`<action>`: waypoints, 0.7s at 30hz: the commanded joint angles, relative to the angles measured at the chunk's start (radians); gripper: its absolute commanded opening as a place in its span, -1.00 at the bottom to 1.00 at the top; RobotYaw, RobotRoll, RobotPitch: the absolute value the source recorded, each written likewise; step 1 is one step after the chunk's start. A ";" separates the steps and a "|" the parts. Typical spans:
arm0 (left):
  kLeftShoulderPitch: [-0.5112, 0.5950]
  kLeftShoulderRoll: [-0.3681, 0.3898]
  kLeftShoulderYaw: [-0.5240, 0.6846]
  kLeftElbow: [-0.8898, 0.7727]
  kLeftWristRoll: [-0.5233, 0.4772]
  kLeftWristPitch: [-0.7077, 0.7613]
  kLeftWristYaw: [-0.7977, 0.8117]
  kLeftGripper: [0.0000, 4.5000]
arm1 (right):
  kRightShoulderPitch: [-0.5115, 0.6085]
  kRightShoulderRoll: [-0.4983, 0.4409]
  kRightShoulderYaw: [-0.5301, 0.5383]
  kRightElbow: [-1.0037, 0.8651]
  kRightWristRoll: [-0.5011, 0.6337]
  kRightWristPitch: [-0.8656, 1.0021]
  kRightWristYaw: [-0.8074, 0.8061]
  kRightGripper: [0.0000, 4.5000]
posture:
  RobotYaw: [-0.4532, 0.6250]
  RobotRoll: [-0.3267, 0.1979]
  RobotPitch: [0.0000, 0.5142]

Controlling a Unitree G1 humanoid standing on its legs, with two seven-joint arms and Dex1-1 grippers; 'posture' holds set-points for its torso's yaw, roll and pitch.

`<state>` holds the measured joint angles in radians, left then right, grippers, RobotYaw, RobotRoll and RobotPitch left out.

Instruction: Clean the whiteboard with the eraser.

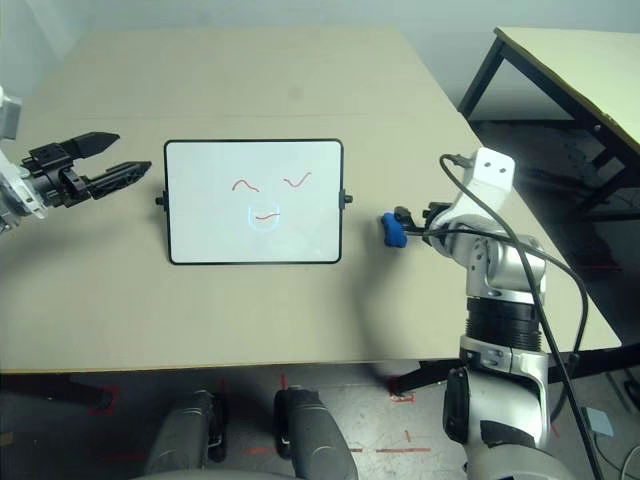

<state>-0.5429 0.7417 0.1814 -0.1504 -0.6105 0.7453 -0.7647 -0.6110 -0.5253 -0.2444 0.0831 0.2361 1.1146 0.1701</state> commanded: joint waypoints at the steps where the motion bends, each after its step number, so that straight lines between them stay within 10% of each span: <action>1: 0.007 -0.022 -0.016 -0.056 -0.023 0.044 0.023 1.00 | 0.002 0.011 0.026 -0.016 -0.005 0.022 0.004 0.99 | -0.09 0.25 -0.53; 13: -0.027 -0.056 -0.023 -0.066 -0.026 0.067 0.039 1.00 | 0.055 0.036 0.047 0.002 -0.030 0.002 0.002 0.99 | -0.10 0.25 -0.48; 21: -0.040 -0.073 -0.029 -0.063 -0.026 0.070 0.044 1.00 | 0.059 0.038 0.069 0.021 -0.062 -0.043 0.001 0.00 | -0.10 0.25 -0.45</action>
<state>-0.5737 0.6730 0.1688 -0.2009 -0.6298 0.8025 -0.7219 -0.5658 -0.4921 -0.1879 0.0905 0.1858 1.0845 0.1726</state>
